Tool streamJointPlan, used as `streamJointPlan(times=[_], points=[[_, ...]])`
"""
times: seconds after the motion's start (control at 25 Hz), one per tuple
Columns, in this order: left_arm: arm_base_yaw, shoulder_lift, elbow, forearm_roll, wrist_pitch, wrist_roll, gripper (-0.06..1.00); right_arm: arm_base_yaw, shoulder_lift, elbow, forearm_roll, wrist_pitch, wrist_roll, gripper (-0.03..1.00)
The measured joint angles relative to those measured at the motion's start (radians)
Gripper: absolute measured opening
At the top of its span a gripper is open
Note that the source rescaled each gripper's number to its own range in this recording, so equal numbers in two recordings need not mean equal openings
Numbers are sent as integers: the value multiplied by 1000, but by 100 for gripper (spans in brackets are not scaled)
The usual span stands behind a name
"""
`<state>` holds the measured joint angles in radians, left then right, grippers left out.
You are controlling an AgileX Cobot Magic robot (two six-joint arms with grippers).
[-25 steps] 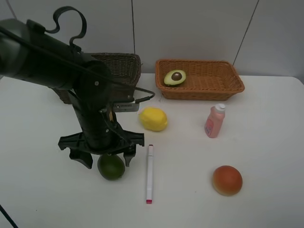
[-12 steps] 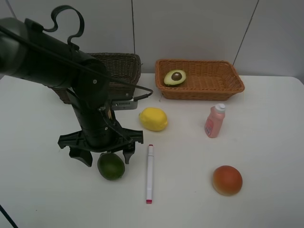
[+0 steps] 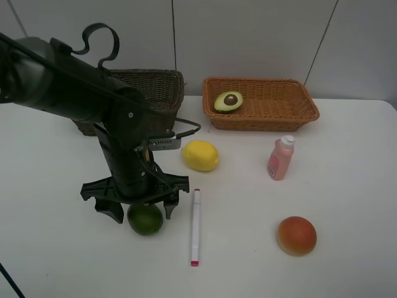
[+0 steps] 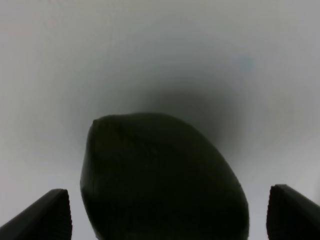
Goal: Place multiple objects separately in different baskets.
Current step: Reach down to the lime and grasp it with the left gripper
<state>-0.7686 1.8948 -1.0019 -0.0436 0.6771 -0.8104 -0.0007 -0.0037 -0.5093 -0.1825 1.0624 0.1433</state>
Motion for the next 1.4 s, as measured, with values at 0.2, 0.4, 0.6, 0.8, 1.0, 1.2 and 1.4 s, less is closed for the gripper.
streamJointPlan(times=[0.2, 0.4, 0.6, 0.8, 1.0, 1.2, 1.4], points=[[0, 35, 0, -1, -1, 5, 99, 0, 0, 0, 0, 0, 0, 100], [5, 44, 0, -2, -10, 6, 99, 0, 0, 0, 0, 0, 0, 100], [38, 63, 0, -31, -9, 48, 99, 0, 0, 0, 0, 0, 0, 100], [53, 70, 0, -65, -15, 101, 99, 0, 0, 0, 0, 0, 0, 100], [54, 107, -1, -84, -23, 128, 99, 0, 0, 0, 0, 0, 0, 100], [54, 108, -1, -86, -32, 132, 99, 0, 0, 0, 0, 0, 0, 100], [54, 108, -1, -87, -27, 134, 54, 0, 0, 0, 0, 0, 0, 100]])
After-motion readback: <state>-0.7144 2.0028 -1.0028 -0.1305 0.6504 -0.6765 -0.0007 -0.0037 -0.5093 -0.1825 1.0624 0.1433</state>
